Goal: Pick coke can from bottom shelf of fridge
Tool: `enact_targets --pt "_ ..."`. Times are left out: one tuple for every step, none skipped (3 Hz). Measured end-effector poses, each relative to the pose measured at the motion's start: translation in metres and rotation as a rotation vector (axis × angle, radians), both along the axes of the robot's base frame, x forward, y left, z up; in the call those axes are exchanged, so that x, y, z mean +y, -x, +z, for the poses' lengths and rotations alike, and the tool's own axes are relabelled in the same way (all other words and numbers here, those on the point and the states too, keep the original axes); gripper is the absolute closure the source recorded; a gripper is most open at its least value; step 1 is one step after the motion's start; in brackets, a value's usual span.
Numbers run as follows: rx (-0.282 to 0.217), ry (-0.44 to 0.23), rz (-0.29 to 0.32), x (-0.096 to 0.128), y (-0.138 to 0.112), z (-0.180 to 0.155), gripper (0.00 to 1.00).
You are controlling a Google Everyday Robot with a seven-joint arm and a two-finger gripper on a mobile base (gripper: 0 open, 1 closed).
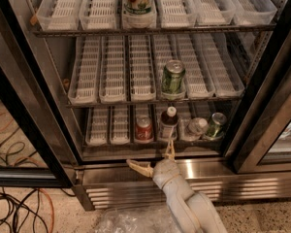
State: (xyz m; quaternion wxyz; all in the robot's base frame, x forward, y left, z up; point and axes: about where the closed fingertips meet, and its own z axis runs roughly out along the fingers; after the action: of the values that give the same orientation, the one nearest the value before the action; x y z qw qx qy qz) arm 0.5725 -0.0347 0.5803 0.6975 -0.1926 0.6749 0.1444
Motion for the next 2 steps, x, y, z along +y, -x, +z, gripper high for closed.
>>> enact_targets --pt "0.000 0.000 0.000 0.0000 0.0000 0.0000 0.02" --pt "0.000 0.000 0.000 0.0000 0.0000 0.0000 0.21"
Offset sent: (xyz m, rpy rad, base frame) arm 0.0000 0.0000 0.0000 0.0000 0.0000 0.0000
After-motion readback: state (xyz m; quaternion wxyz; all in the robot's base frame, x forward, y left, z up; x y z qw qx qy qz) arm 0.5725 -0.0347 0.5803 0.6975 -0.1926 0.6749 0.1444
